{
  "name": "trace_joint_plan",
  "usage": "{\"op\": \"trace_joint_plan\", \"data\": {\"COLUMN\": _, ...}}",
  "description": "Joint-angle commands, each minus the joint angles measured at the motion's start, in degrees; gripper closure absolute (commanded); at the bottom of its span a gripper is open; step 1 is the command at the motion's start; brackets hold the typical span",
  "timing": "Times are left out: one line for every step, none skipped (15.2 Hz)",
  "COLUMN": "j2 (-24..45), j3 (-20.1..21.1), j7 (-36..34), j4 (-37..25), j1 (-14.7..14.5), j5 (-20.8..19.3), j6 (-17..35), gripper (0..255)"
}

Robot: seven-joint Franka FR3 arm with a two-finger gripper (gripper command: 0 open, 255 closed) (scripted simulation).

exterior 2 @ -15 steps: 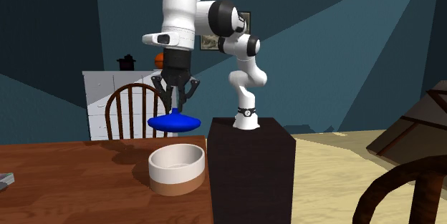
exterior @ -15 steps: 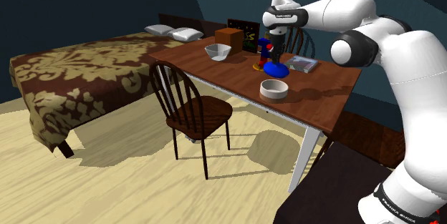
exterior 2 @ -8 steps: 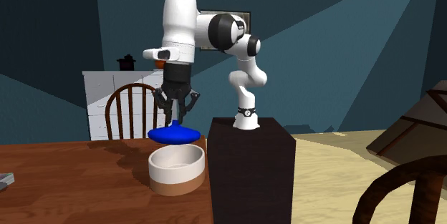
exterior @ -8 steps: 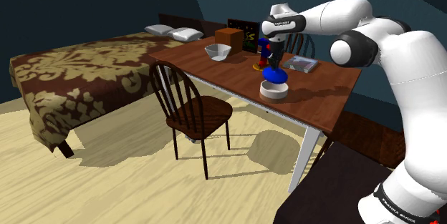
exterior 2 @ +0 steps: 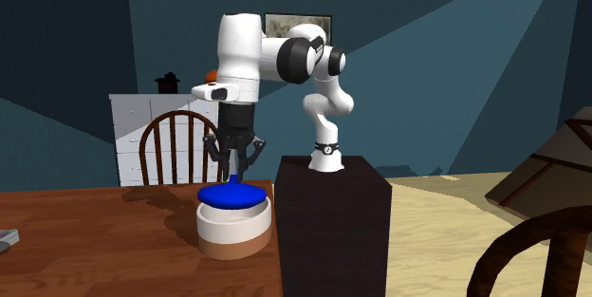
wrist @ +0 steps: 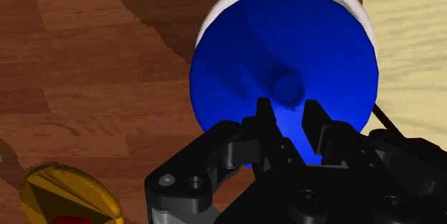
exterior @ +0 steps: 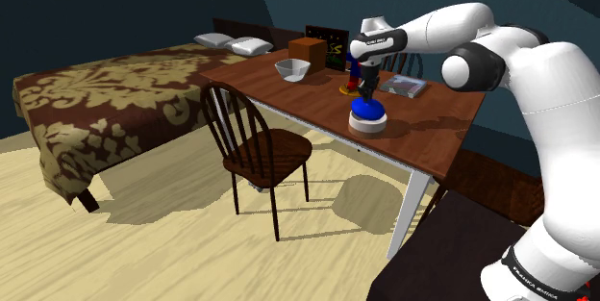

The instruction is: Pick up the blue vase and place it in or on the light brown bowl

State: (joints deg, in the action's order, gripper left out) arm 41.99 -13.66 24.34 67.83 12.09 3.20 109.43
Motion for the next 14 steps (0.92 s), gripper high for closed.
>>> {"op": "trace_joint_plan", "data": {"j2": 0.2, "j3": 0.0, "j7": 0.1, "j4": 0.0, "j1": 0.1, "j5": 0.0, "j6": 0.3, "gripper": 255}}
{"op": "trace_joint_plan", "data": {"j2": 0.2, "j3": 0.0, "j7": 0.1, "j4": 0.0, "j1": 0.1, "j5": 0.0, "j6": 0.3, "gripper": 255}}
{"op": "trace_joint_plan", "data": {"j2": 0.2, "j3": 0.0, "j7": 0.1, "j4": 0.0, "j1": 0.1, "j5": 0.0, "j6": 0.3, "gripper": 255}}
{"op": "trace_joint_plan", "data": {"j2": 0.2, "j3": 0.0, "j7": 0.1, "j4": 0.0, "j1": 0.1, "j5": 0.0, "j6": 0.3, "gripper": 255}}
{"op": "trace_joint_plan", "data": {"j2": 0.2, "j3": 0.0, "j7": 0.1, "j4": 0.0, "j1": 0.1, "j5": 0.0, "j6": 0.3, "gripper": 255}}
{"op": "trace_joint_plan", "data": {"j2": 0.2, "j3": 0.0, "j7": 0.1, "j4": 0.0, "j1": 0.1, "j5": 0.0, "j6": 0.3, "gripper": 255}}
{"op": "trace_joint_plan", "data": {"j2": 0.2, "j3": 0.0, "j7": 0.1, "j4": 0.0, "j1": 0.1, "j5": 0.0, "j6": 0.3, "gripper": 0}}
{"op": "trace_joint_plan", "data": {"j2": 0.2, "j3": 0.0, "j7": 0.1, "j4": 0.0, "j1": 0.1, "j5": 0.0, "j6": 0.3, "gripper": 0}}
{"op": "trace_joint_plan", "data": {"j2": 0.2, "j3": 0.0, "j7": 0.1, "j4": 0.0, "j1": 0.1, "j5": 0.0, "j6": 0.3, "gripper": 0}}
{"op": "trace_joint_plan", "data": {"j2": 0.2, "j3": 0.0, "j7": 0.1, "j4": 0.0, "j1": 0.1, "j5": 0.0, "j6": 0.3, "gripper": 0}}
{"op": "trace_joint_plan", "data": {"j2": 0.2, "j3": 0.0, "j7": 0.1, "j4": 0.0, "j1": 0.1, "j5": 0.0, "j6": 0.3, "gripper": 0}}
{"op": "trace_joint_plan", "data": {"j2": 0.2, "j3": 0.0, "j7": 0.1, "j4": 0.0, "j1": 0.1, "j5": 0.0, "j6": 0.3, "gripper": 0}}
{"op": "trace_joint_plan", "data": {"j2": -0.2, "j3": 0.0, "j7": 0.0, "j4": -1.2, "j1": 0.1, "j5": 0.0, "j6": -1.4, "gripper": 0}}
{"op": "trace_joint_plan", "data": {"j2": -0.6, "j3": -0.1, "j7": 0.0, "j4": -2.6, "j1": 0.0, "j5": -0.1, "j6": -3.1, "gripper": 0}}
